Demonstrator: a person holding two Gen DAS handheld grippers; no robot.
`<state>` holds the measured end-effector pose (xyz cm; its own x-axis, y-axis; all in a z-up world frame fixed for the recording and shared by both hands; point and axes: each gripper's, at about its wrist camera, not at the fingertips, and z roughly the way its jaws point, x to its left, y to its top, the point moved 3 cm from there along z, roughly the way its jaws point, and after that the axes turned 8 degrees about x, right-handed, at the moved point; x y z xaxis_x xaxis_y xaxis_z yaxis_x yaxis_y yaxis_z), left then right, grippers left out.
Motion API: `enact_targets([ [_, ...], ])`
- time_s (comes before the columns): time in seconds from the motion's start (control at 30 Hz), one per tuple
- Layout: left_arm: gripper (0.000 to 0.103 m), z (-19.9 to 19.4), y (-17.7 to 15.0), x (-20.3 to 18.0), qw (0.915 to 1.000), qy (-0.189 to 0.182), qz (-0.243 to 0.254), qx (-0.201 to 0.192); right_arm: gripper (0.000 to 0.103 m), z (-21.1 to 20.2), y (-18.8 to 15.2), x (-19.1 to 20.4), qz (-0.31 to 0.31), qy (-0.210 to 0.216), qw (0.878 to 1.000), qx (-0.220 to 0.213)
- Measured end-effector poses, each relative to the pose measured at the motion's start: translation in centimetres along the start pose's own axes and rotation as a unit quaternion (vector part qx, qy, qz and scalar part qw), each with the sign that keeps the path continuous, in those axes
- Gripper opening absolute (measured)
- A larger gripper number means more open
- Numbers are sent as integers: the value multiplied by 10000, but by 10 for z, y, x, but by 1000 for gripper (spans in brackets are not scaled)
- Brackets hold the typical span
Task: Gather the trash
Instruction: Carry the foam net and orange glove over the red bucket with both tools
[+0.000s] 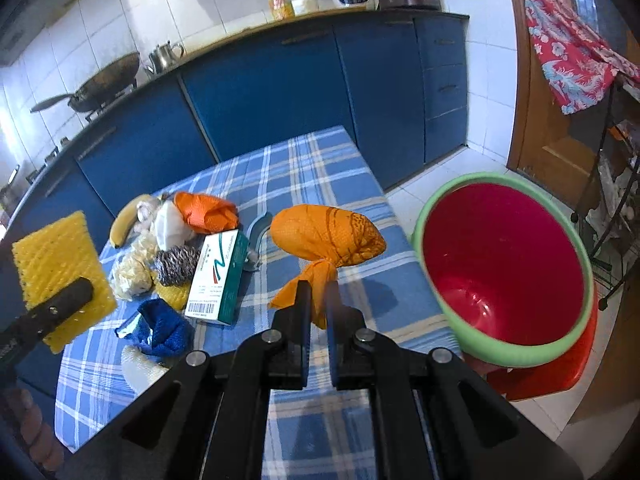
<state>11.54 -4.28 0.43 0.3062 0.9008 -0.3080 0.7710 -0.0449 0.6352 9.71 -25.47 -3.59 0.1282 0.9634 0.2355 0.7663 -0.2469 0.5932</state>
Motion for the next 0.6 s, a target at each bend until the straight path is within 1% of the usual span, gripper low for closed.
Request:
enact_targets([
  [0.13,13,3,3,-20,9998,-84,180,78,8,-18,1,-13,59,10,9998,-183],
  [0.3,13,8,6,-54,9986,-189,474,139,8,-37,2,-34,198,-10,9991,-369],
  [0.6,13,29,15,-112,9937,-423,992,294,8,-59,-1,-82,526,-233,9966,-583],
])
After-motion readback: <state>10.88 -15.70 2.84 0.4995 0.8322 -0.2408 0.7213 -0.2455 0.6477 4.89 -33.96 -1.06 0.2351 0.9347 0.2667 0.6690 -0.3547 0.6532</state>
